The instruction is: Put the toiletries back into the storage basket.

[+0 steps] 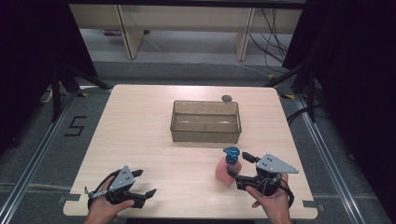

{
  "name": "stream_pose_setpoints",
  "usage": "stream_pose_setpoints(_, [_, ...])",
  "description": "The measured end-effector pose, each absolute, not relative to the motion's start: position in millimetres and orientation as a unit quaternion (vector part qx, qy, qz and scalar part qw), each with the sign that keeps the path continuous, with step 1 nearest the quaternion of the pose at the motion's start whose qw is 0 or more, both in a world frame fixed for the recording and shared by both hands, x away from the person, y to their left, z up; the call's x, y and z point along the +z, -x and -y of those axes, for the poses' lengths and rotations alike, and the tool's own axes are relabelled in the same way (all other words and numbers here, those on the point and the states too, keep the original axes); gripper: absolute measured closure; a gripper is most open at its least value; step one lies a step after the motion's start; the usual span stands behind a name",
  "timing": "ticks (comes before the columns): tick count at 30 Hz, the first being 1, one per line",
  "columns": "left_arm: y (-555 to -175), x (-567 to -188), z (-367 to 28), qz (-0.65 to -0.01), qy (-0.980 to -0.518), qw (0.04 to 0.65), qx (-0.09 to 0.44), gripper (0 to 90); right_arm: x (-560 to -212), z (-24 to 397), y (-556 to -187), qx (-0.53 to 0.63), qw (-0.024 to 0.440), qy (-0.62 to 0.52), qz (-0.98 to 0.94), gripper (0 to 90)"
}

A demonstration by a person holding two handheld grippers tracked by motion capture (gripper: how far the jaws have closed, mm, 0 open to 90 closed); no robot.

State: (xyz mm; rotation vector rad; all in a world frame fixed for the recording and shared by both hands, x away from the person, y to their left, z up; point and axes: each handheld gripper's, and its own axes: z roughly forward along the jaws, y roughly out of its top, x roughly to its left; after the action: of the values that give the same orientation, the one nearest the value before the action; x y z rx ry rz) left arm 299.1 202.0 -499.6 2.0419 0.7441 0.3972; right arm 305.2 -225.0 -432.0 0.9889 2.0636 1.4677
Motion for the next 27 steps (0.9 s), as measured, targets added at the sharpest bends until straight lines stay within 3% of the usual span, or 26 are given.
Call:
stream_pose_setpoints(8, [-299,-501,-201,-0.299,-0.824,0.454,0.16,15.1,-437,222,-317,0.52,0.212,-0.354,-0.748,29.1])
stream_pose_setpoints(27, [-298,-499,-202,-0.296,-0.828,0.451,0.155,15.1,-446,217,-328,0.512,0.198,-0.359,-0.755,49.6])
